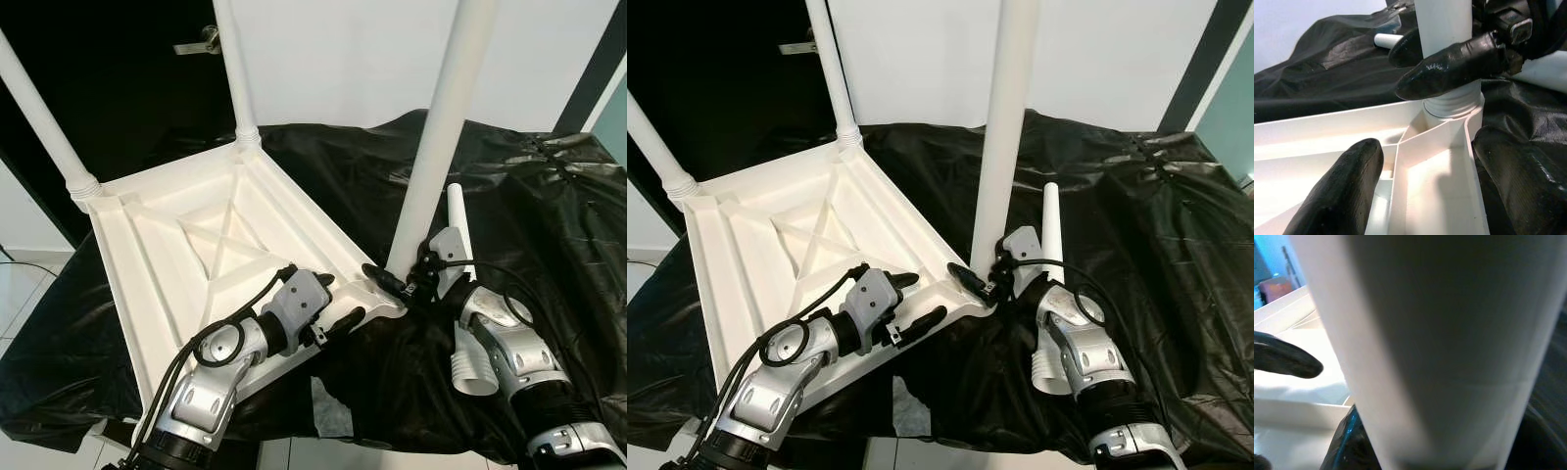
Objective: Building children table
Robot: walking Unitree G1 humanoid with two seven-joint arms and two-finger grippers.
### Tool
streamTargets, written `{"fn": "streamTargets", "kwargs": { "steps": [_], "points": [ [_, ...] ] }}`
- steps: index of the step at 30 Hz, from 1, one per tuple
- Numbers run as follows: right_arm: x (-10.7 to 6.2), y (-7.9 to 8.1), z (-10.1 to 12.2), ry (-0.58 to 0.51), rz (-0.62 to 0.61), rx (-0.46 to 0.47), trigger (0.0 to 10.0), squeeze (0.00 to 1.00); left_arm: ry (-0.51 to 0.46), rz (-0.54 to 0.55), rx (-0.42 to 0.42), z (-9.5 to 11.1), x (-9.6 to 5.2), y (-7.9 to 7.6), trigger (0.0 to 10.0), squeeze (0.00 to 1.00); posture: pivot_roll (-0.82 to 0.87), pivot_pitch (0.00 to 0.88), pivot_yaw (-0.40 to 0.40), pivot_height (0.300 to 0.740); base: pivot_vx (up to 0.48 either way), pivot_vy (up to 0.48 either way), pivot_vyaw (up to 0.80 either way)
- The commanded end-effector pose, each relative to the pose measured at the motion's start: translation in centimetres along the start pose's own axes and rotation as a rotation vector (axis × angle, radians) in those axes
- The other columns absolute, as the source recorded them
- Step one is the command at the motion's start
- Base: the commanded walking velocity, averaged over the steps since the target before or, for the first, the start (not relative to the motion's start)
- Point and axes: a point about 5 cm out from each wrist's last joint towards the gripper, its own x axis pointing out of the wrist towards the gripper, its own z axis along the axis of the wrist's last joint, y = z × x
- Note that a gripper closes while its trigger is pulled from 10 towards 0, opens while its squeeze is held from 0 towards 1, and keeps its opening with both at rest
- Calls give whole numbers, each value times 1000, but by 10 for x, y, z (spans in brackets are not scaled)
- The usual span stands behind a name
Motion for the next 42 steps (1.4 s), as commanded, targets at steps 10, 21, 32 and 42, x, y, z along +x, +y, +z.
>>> {"fn": "streamTargets", "kwargs": {
  "steps": [10,21,32,42],
  "points": [
    [-2,21,-15,74,-279,70,10000,0,9,21,-1,-1,1,-1,10000,0,-39,0,22,740,0,0,0],
    [2,31,-13,85,-571,113,10000,0,7,13,6,0,2,0,10000,0,-40,0,21,740,0,0,0],
    [1,36,-5,31,-622,149,10000,1000,6,21,8,0,0,2,10000,0,-43,0,18,740,0,0,0],
    [-15,37,-3,16,-563,114,10000,0,47,88,47,-2,-18,31,10000,0,-42,0,11,740,0,0,0]
  ]
}}
